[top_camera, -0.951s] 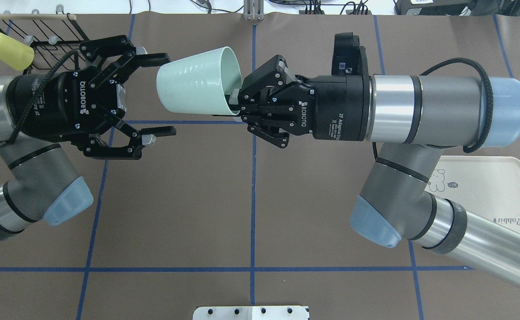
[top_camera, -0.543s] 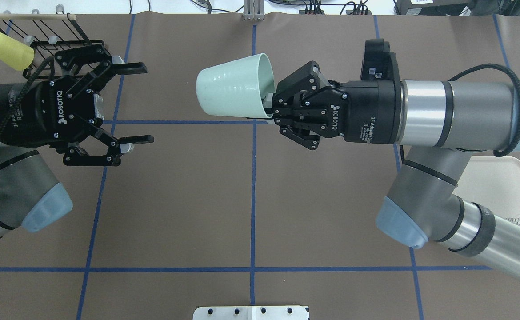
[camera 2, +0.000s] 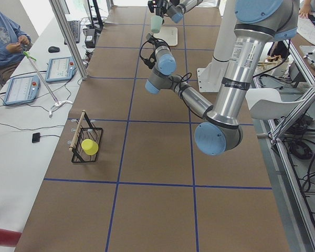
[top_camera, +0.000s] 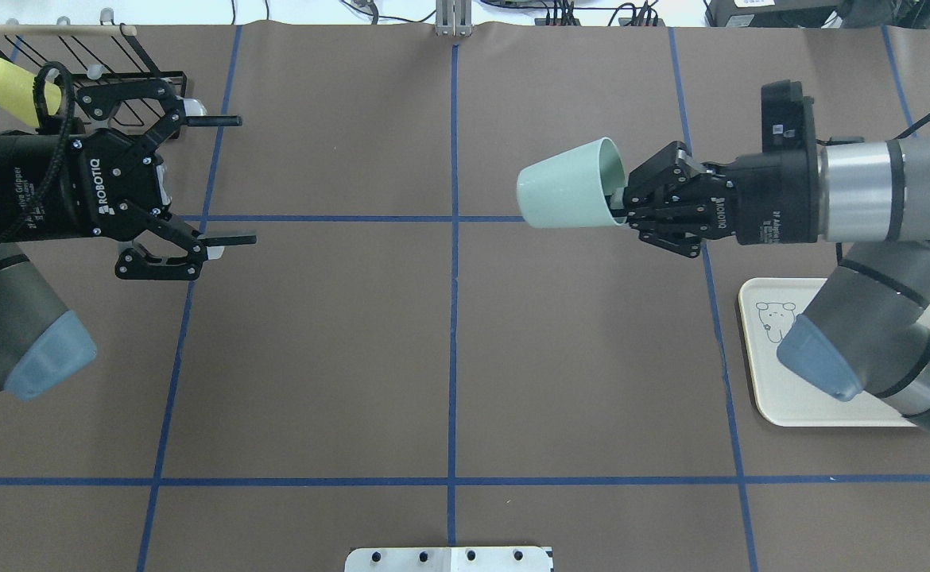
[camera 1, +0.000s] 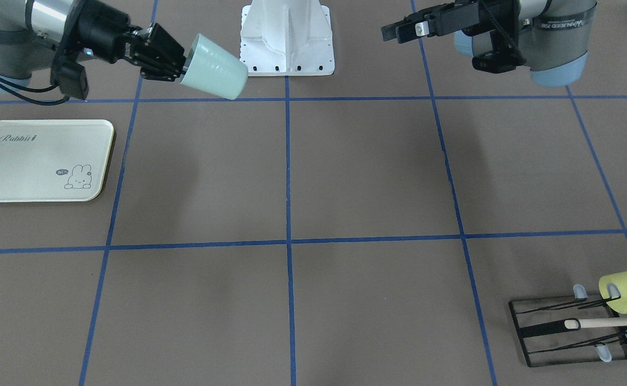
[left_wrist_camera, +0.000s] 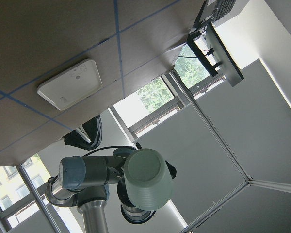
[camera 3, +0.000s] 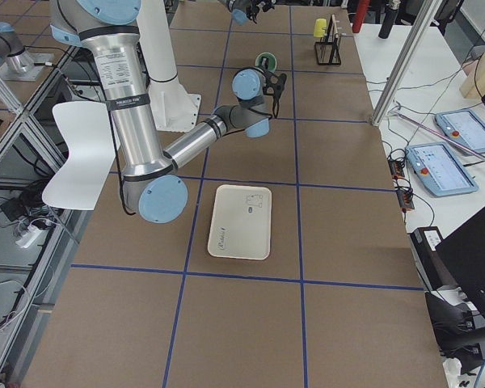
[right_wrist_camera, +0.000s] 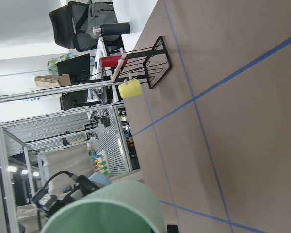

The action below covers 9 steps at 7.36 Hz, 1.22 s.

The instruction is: Left arm grabs green cup and hands to right arm on tray

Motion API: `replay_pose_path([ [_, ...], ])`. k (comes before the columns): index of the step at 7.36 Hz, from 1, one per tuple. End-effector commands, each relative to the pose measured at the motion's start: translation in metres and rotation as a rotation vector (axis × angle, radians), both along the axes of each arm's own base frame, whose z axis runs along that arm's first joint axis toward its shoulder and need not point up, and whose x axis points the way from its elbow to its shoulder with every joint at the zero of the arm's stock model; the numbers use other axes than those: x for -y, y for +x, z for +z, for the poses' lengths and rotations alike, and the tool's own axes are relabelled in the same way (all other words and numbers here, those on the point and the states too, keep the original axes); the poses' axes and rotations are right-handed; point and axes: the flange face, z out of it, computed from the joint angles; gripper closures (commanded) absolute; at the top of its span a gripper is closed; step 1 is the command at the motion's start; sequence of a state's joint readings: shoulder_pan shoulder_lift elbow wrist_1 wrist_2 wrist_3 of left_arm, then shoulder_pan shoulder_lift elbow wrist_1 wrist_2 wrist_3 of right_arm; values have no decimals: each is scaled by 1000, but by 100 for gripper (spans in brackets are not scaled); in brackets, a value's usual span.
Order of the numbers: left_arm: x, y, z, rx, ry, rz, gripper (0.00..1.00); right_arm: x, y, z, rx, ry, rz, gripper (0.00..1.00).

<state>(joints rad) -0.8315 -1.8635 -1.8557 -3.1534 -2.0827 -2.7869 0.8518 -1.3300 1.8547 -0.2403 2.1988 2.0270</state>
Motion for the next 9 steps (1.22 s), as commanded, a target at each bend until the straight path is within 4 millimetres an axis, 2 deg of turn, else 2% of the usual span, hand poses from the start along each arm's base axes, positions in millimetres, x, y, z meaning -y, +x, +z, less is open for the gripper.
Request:
replay_pose_path([
  [1, 20, 5, 5, 203, 84, -67, 0, 41, 73, 57, -234, -41, -21, 100],
  [2, 26, 6, 4, 271, 87, -69, 0, 49, 98, 83, -318, -55, -7, 100],
  [3, 32, 9, 1, 305, 89, -75, 0, 40, 112, 122, -374, -64, 1, 100],
  [4, 34, 9, 1, 323, 115, -92, 0, 42, 118, 148, -457, -109, 1, 100],
  [6, 37, 10, 2, 332, 122, -103, 0, 43, 127, 200, -665, -18, 40, 100],
  [8, 40, 12, 0, 331, 122, -106, 0, 30, 135, 251, -881, 148, -75, 100],
  [9, 41, 13, 1, 334, 118, -107, 0, 20, 132, 272, -944, 203, -166, 100],
])
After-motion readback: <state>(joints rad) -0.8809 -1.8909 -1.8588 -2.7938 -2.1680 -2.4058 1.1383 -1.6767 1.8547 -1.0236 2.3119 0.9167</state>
